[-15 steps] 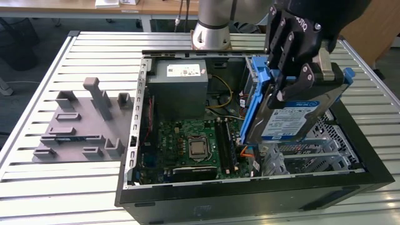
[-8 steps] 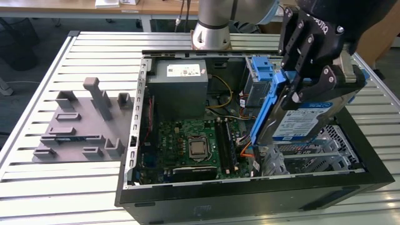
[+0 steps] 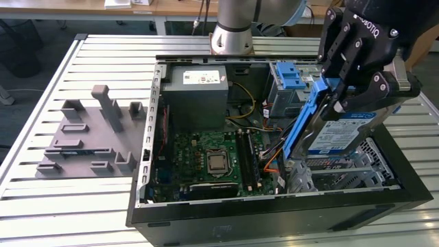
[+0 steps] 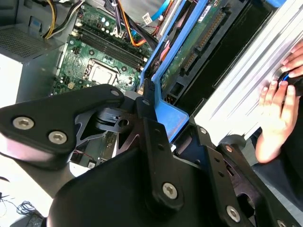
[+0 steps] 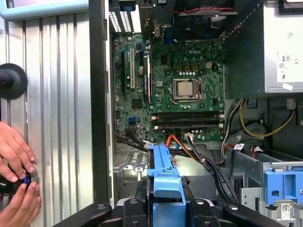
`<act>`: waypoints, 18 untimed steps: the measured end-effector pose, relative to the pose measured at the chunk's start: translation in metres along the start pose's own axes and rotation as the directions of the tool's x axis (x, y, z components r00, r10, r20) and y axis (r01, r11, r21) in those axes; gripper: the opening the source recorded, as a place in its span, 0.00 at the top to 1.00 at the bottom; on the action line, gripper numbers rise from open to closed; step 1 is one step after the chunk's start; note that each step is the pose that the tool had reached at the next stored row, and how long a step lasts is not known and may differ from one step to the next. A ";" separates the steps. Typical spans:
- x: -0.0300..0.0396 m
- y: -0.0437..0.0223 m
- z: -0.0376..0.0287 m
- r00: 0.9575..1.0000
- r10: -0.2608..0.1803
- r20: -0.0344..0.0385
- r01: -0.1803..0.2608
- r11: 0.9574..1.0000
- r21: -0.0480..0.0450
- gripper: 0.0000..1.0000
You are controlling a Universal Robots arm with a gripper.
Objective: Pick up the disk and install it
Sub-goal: 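Insert the disk into the insertion slot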
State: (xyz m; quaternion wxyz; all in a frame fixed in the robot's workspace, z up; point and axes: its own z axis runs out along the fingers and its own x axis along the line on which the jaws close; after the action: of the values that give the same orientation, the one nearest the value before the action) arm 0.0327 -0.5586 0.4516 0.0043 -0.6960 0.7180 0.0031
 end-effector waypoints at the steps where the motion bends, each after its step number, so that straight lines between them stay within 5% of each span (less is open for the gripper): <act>1: 0.0000 0.0000 0.0000 1.000 0.000 0.000 0.000 1.000 0.000 0.64; 9: 0.0089 -0.0018 0.0010 1.000 0.000 0.000 0.000 1.000 0.000 0.64; 18: 0.0088 -0.0271 0.0020 1.000 0.000 0.000 0.000 1.000 0.000 0.64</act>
State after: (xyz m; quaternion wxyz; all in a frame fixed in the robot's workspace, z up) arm 0.0595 -0.5682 0.4495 0.0041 -0.6960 0.7180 0.0031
